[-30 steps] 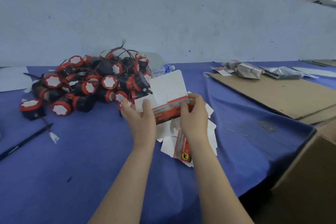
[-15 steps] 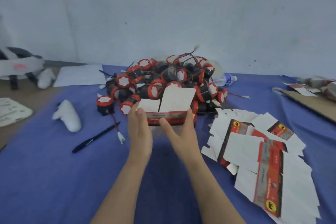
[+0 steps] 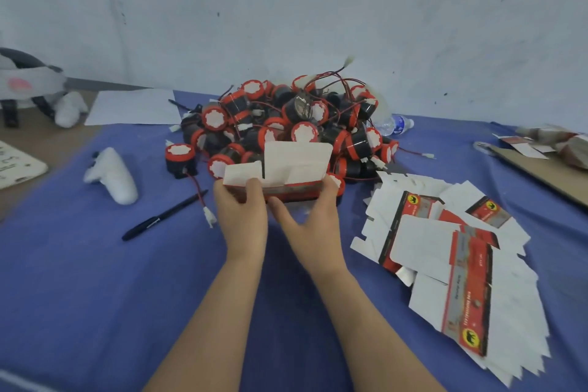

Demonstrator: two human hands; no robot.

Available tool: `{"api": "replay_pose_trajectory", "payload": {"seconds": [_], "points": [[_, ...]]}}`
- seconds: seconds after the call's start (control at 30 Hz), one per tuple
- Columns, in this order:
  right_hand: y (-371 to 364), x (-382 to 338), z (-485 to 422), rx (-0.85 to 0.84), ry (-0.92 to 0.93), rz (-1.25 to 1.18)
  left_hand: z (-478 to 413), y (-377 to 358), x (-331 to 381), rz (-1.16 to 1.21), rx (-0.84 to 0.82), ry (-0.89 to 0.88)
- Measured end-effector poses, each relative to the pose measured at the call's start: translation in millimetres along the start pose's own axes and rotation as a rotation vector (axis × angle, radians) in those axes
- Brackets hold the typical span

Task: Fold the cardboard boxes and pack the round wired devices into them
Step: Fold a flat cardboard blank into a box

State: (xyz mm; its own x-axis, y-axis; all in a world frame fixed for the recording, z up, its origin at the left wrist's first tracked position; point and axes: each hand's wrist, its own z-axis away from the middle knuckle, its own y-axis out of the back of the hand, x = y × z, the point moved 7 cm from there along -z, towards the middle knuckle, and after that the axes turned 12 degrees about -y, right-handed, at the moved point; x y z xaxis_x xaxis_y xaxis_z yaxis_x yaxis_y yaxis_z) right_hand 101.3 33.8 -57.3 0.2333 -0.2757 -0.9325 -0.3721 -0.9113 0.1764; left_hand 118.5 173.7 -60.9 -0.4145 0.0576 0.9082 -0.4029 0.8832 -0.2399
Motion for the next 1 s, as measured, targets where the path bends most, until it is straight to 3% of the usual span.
{"api": "replay_pose_trajectory", "payload": {"seconds": [0.07,0.2,0.27,0.4,0.47,0.6,0.73,0.9,1.0], "points": [[2.8,-3.2,-0.2,-0.001,0.02,-0.027,4.8,-14.5,3.2,0.056,-0.13,-0.006],[-11.3,-0.8,2.4,-0.188,-0.004,0.009,17.7,-41.1,5.5,0.25,-0.374,0.079],[-7.9,2.0,-0.9,-0.144,-0.043,0.02,17.3,-42.9,6.3,0.282,-0.441,0.099],[22.4,5.2,-12.5,0.06,-0.208,-0.241,6.0,-21.6,4.4,0.063,-0.24,0.053],[27.2,15.2,-13.0,0.079,-0.403,-0.434,6.8,-20.1,1.8,-0.013,-0.257,0.07],[6.2,23.5,-6.4,-0.148,-0.712,-0.765,22.2,-42.4,2.6,0.214,-0.519,0.158],[-1.0,19.2,-1.5,-0.414,-0.777,-0.845,25.5,-42.6,16.9,0.294,-0.58,0.061],[6.7,22.2,-0.5,-0.495,-0.85,-0.776,28.7,-45.5,31.6,0.253,-0.705,-0.035],[11.1,25.9,0.2,-0.497,-0.854,-0.711,32.3,-47.2,34.9,0.07,-0.69,-0.151]]}}
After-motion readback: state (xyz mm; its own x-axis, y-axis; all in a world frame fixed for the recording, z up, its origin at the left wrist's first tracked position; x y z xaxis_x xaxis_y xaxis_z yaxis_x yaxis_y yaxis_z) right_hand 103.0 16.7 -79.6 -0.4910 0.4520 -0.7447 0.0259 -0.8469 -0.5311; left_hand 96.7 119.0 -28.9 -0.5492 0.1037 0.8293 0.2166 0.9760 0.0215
